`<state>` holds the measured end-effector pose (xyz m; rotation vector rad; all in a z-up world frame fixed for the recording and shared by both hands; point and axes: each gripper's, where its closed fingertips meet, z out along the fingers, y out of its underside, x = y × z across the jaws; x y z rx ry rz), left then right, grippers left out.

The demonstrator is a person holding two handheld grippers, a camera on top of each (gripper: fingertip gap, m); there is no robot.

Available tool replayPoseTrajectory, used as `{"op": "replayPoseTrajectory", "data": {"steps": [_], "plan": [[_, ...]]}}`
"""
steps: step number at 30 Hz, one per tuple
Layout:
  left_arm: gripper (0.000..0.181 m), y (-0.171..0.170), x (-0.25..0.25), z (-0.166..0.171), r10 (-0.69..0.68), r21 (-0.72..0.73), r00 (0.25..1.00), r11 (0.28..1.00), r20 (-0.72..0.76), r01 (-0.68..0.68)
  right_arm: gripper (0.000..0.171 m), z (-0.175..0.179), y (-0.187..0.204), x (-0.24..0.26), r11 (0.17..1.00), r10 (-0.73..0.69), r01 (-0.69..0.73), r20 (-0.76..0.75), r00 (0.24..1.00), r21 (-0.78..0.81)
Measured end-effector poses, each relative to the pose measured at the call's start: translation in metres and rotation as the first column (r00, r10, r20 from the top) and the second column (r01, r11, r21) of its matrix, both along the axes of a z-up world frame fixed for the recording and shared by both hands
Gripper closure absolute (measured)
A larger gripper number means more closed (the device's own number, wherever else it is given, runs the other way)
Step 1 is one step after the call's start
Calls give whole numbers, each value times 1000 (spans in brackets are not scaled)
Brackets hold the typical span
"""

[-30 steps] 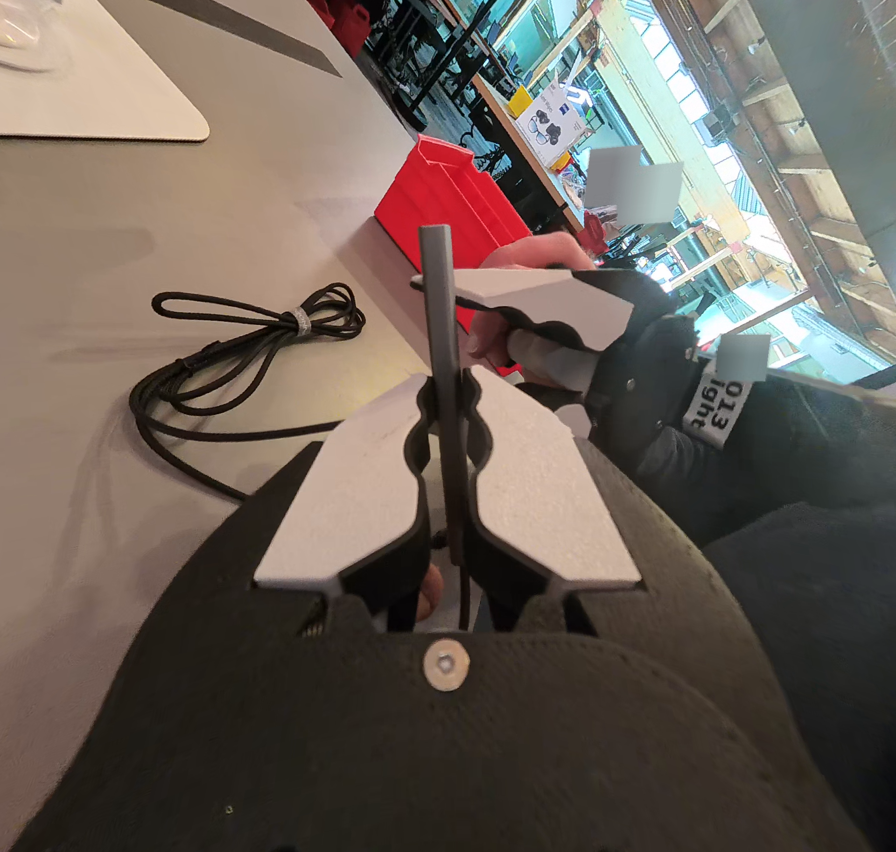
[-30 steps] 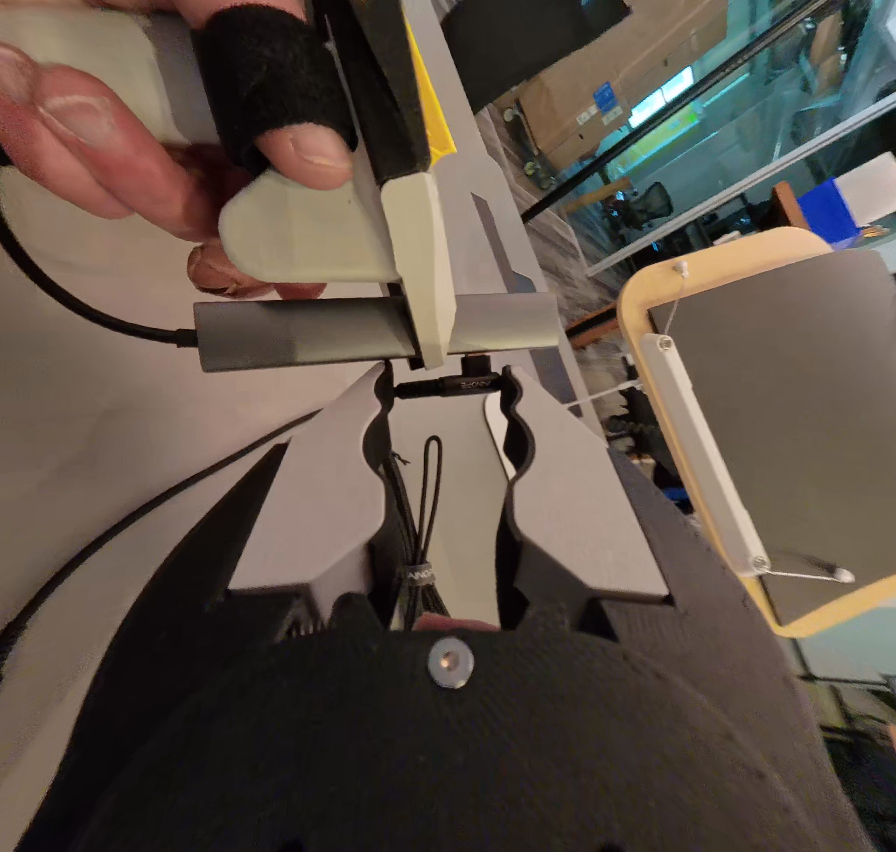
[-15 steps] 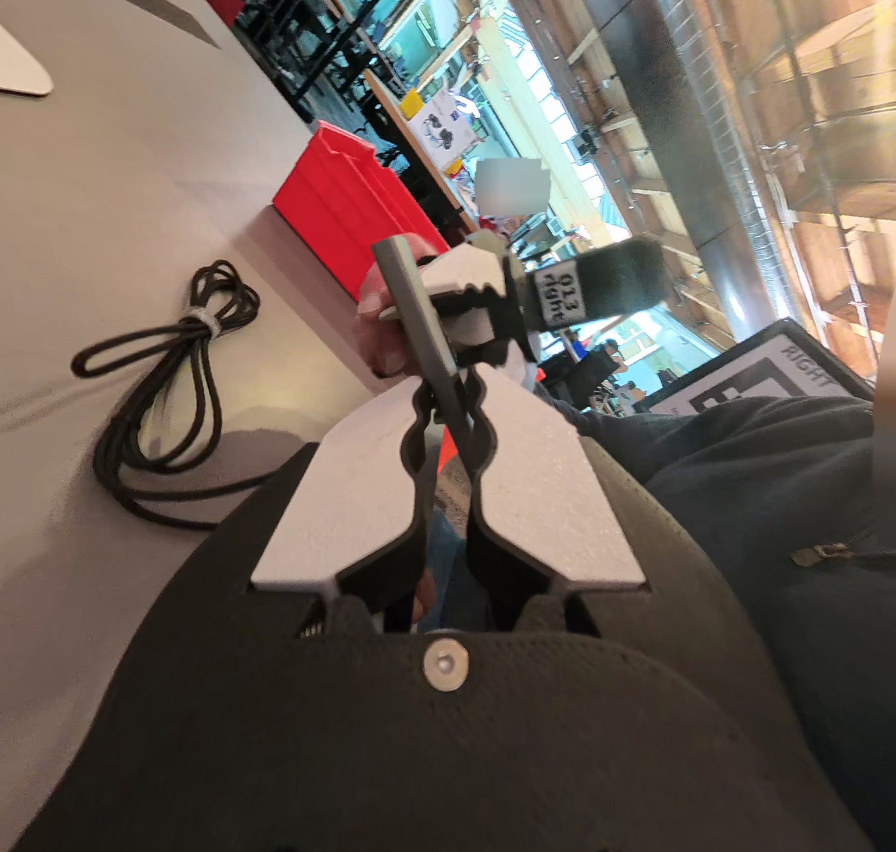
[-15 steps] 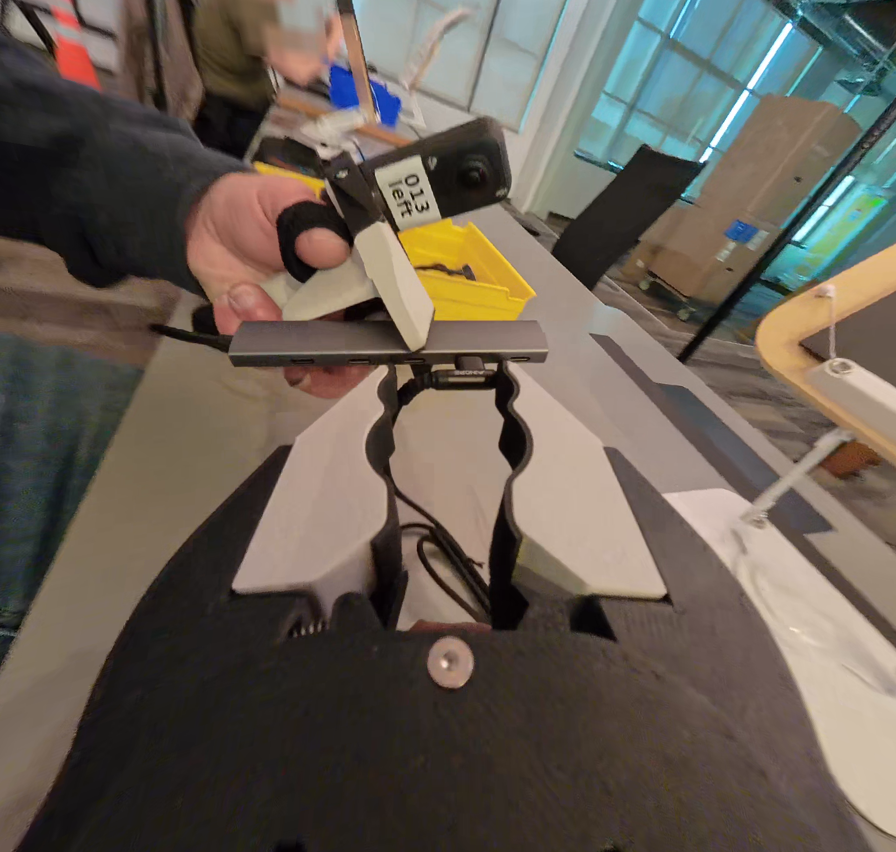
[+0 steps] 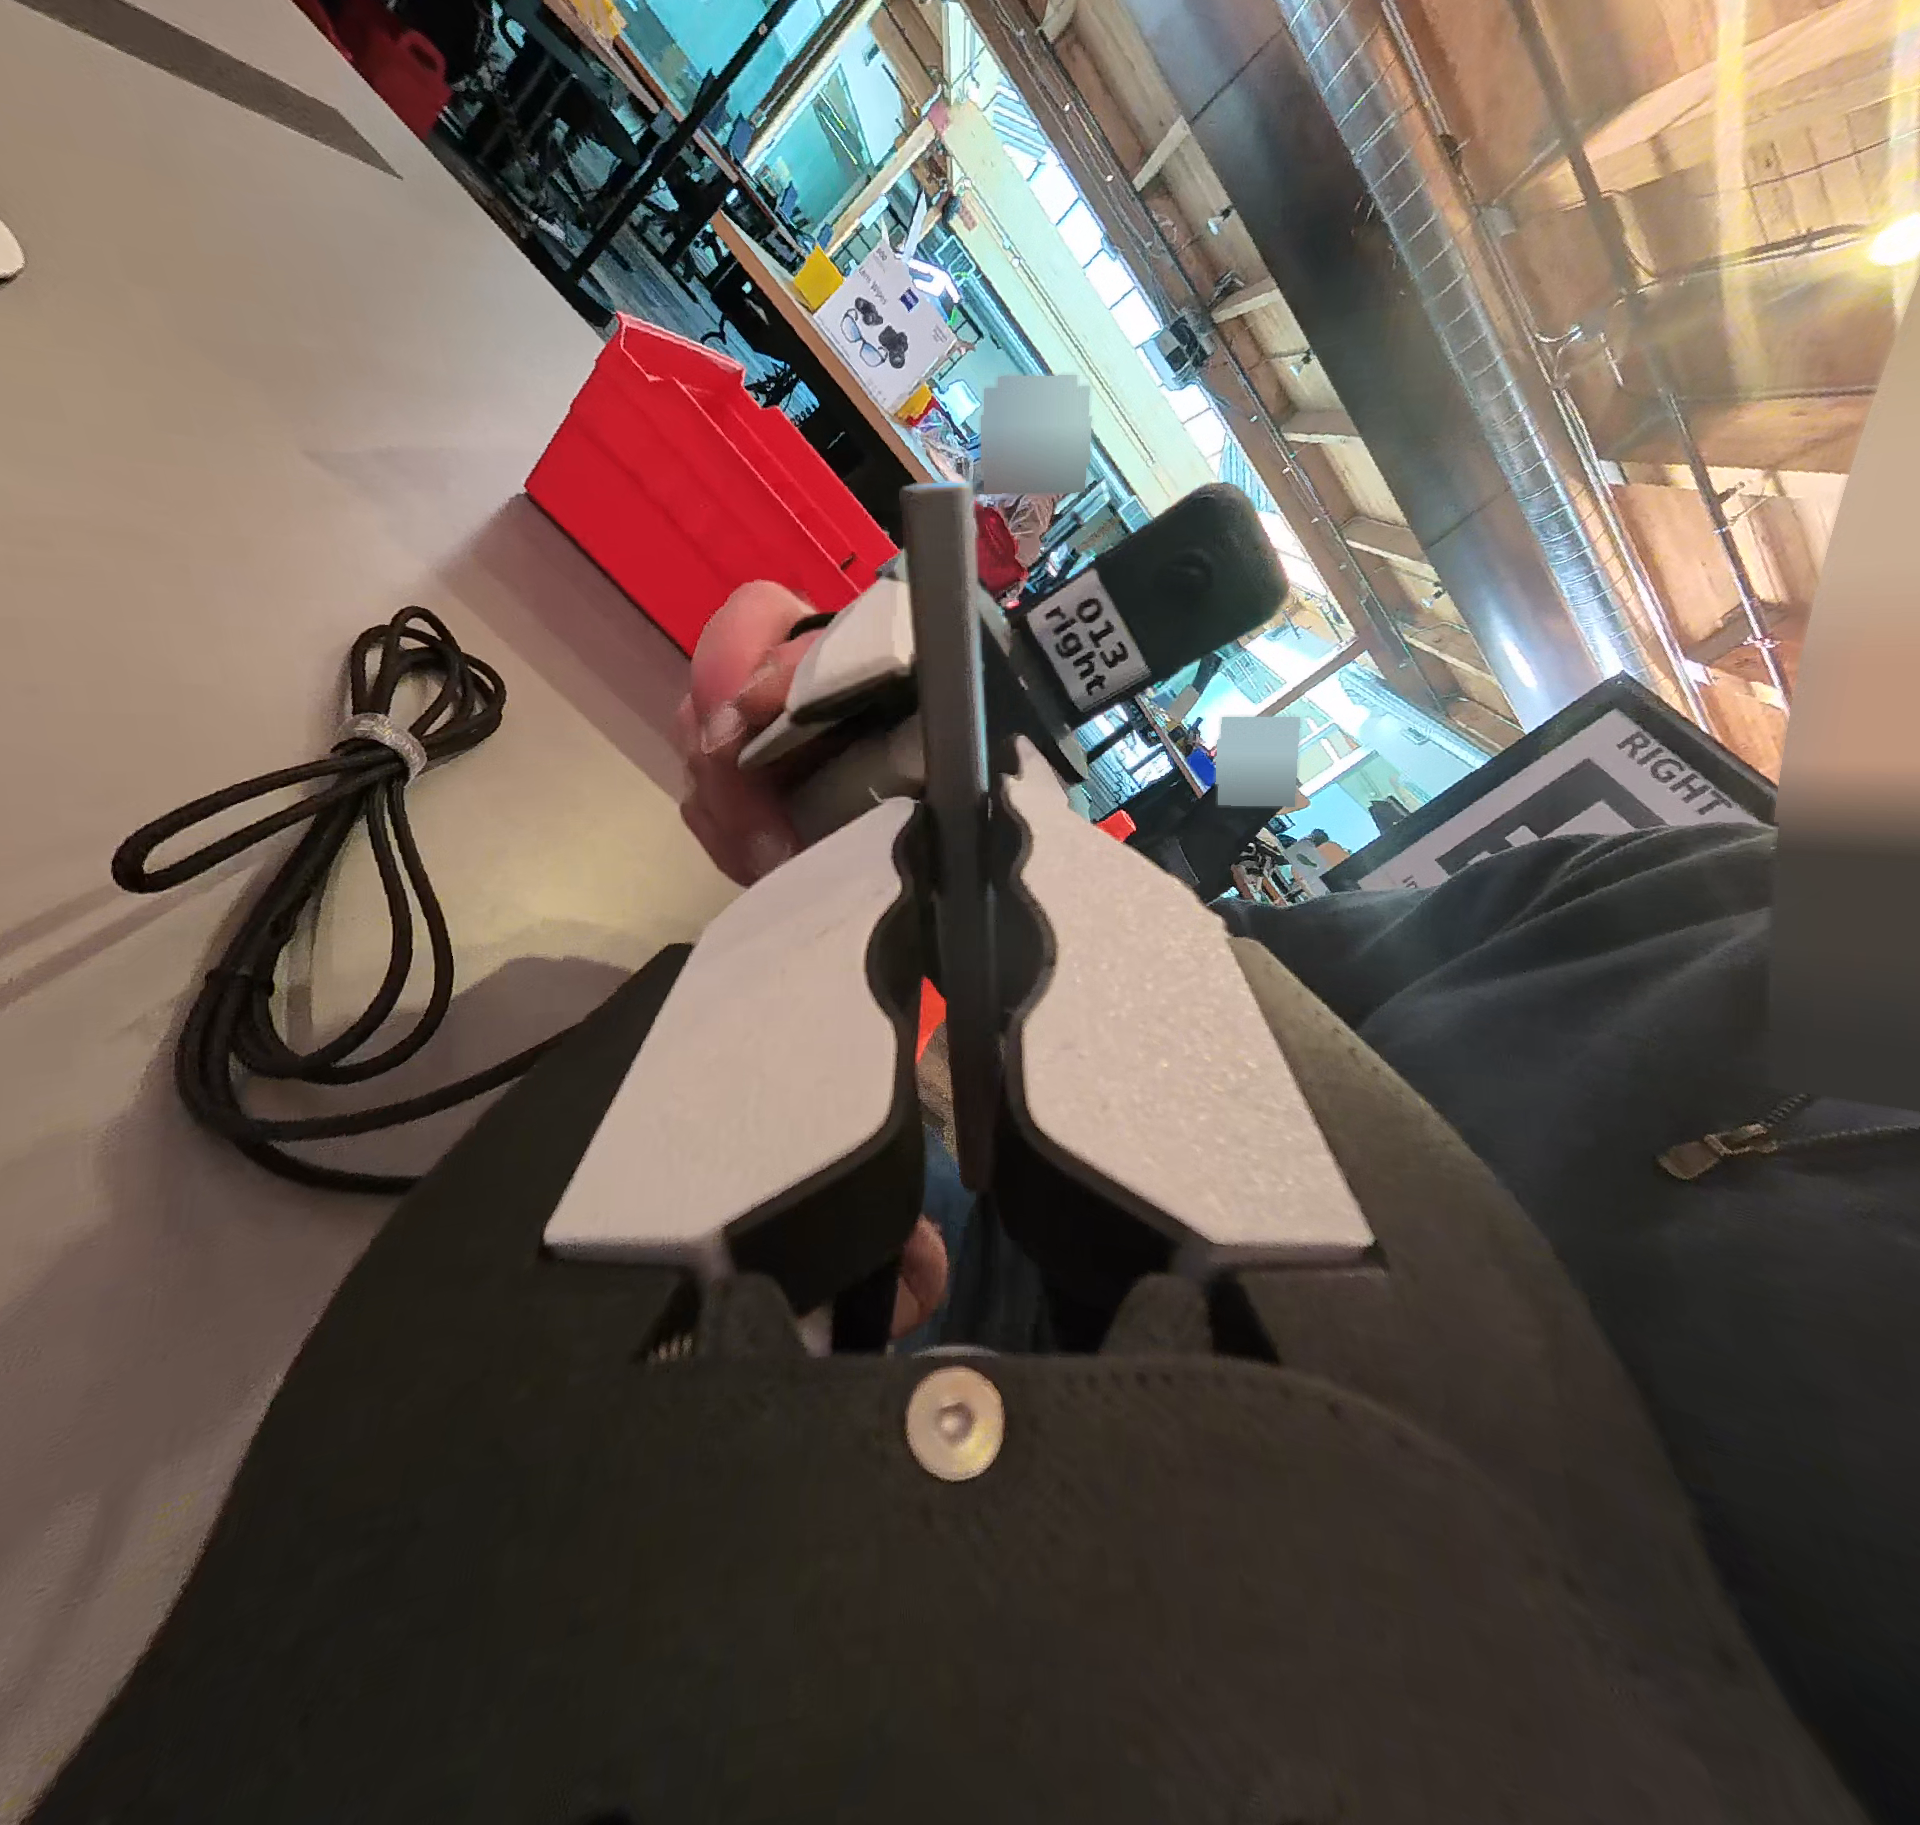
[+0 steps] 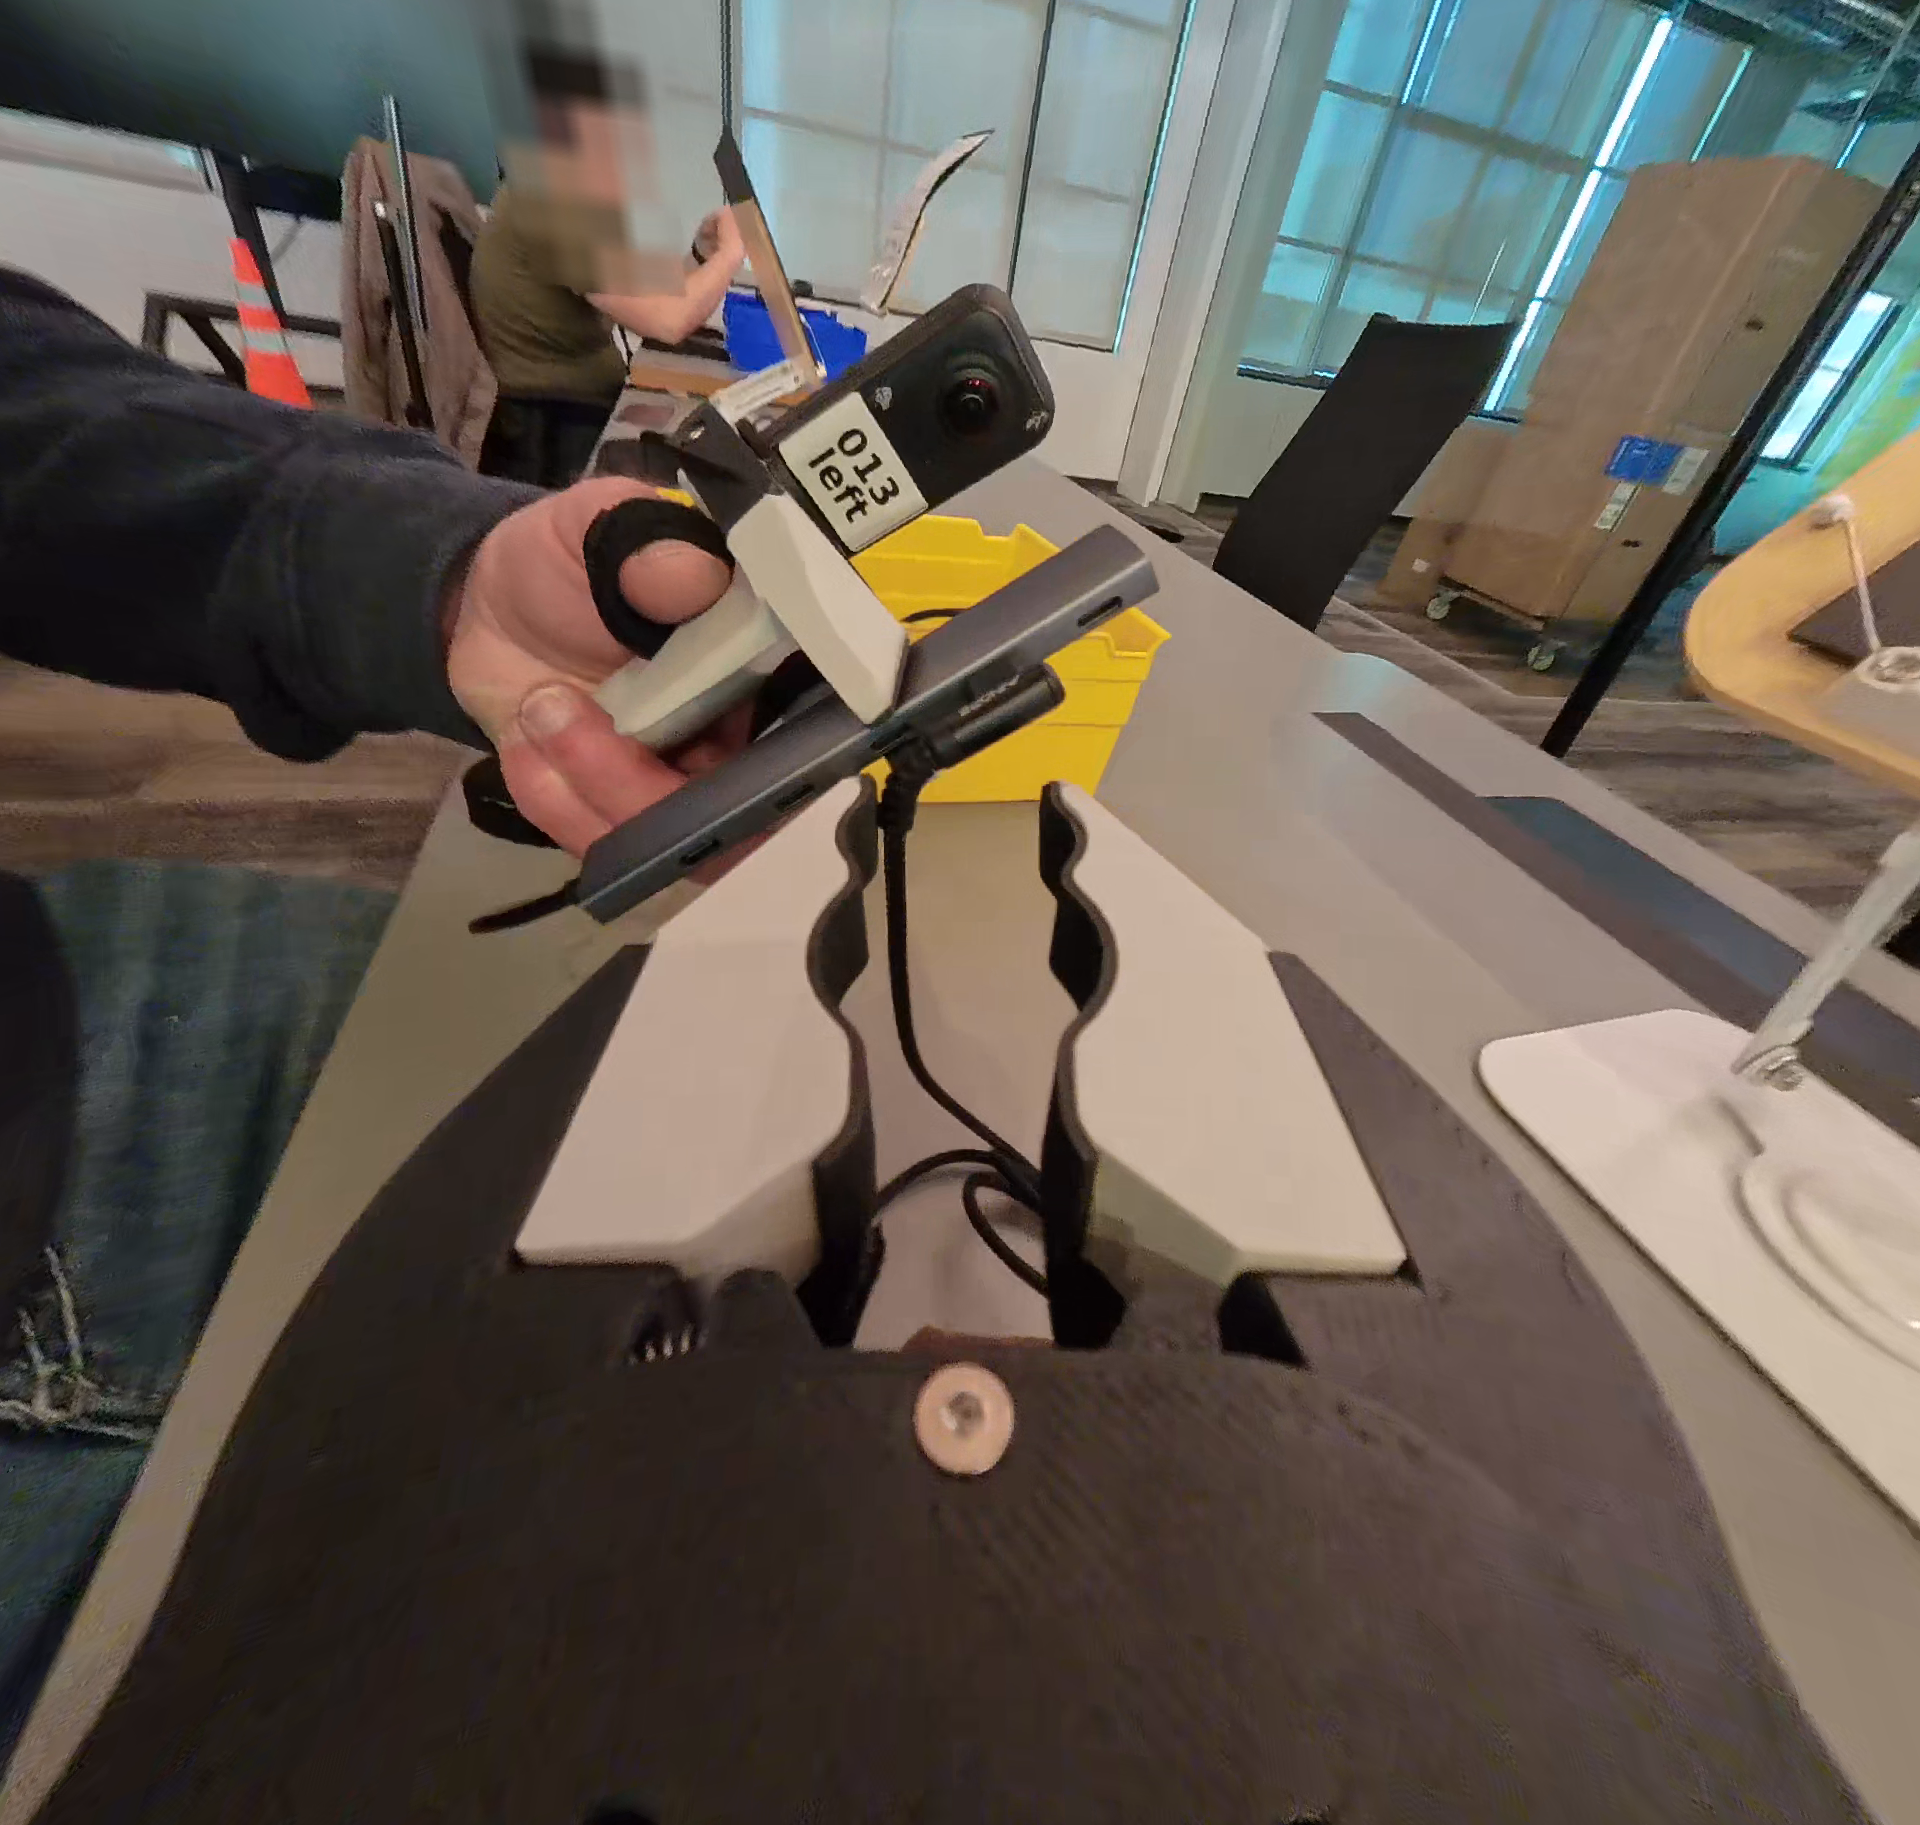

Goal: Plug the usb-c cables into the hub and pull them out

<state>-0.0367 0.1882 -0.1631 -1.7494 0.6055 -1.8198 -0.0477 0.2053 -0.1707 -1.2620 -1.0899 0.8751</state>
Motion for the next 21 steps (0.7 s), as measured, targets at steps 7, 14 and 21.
{"op": "replayPoseTrajectory", "data": {"steps": [7, 14, 21], "plan": [[172, -1, 0, -4, -17, -47, 1000, 999, 26, 18, 131, 5, -3, 6, 952, -85, 43, 128, 988, 302], [172, -7, 4, -6, -60, -73, 998, 995, 18, 62, 127, 3, -7, 6, 911, -53, -40, 214, 975, 410], [172, -11, 6, -10, -88, -98, 996, 991, 29, 91, 133, -2, -11, 7, 896, -26, -96, 266, 964, 434]]}}
